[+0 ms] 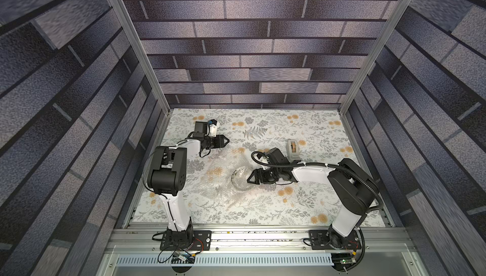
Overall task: Wrap bowls in bubble wrap
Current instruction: Wrap the bowl in bubble wrap.
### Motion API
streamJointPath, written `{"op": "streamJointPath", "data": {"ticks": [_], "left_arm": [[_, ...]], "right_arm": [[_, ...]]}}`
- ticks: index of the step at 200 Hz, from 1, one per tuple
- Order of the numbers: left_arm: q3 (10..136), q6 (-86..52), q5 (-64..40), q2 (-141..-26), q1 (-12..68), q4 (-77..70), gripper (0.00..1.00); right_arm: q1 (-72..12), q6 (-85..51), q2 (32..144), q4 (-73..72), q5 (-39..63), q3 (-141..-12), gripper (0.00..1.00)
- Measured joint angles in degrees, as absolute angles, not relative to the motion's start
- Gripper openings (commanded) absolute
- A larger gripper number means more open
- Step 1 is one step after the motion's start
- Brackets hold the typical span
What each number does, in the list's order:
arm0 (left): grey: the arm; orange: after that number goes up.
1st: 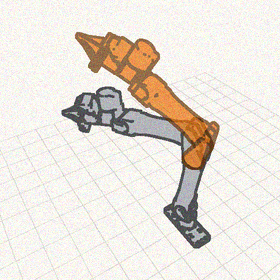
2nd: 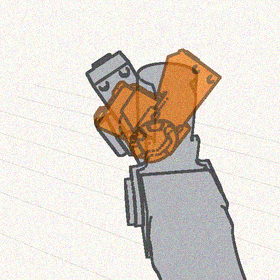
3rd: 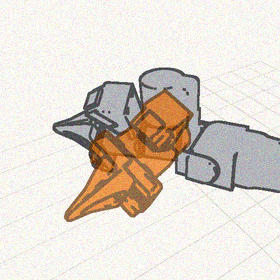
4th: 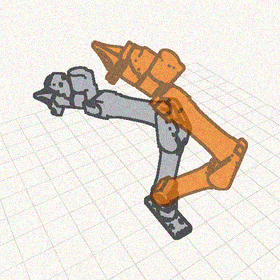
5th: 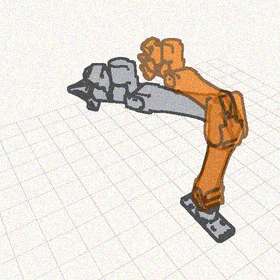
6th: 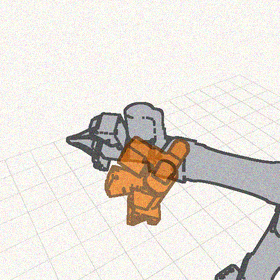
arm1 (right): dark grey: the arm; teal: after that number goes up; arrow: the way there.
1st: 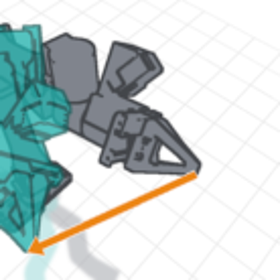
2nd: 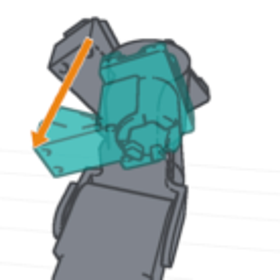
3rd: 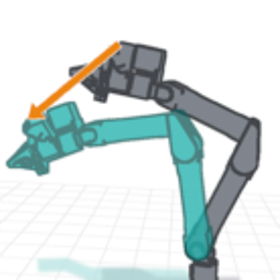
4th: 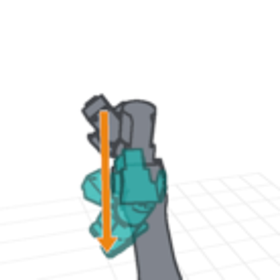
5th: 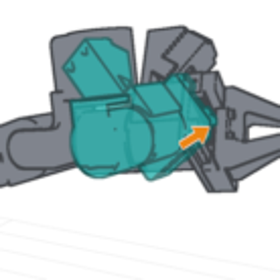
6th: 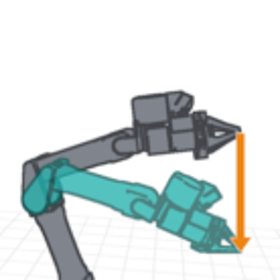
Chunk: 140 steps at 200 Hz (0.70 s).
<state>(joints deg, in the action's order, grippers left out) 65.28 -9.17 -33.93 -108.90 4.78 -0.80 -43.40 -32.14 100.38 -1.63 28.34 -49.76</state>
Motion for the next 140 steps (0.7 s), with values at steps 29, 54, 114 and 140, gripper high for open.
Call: {"op": "streamJointPath", "data": {"ticks": [29,54,114,140], "left_arm": [[68.6,-9.1,-34.3,-111.6,4.8,3.5,0.50],[69.1,-9.5,-32.9,-112.6,4.8,7.4,0.54],[73.4,-9.3,-31.0,-115.3,5.6,13.6,0.36],[73.6,-9.0,-31.3,-115.5,6.2,15.0,0.23]], "right_arm": [[-43.4,-32.1,100.4,-1.6,28.3,-49.8,0.73],[-43.4,-32.1,100.4,-1.6,28.3,-49.7,0.73],[-43.4,-32.1,100.2,-1.9,28.3,-49.4,0.73],[-43.4,-32.1,100.1,-2.0,28.3,-49.3,0.73]]}}
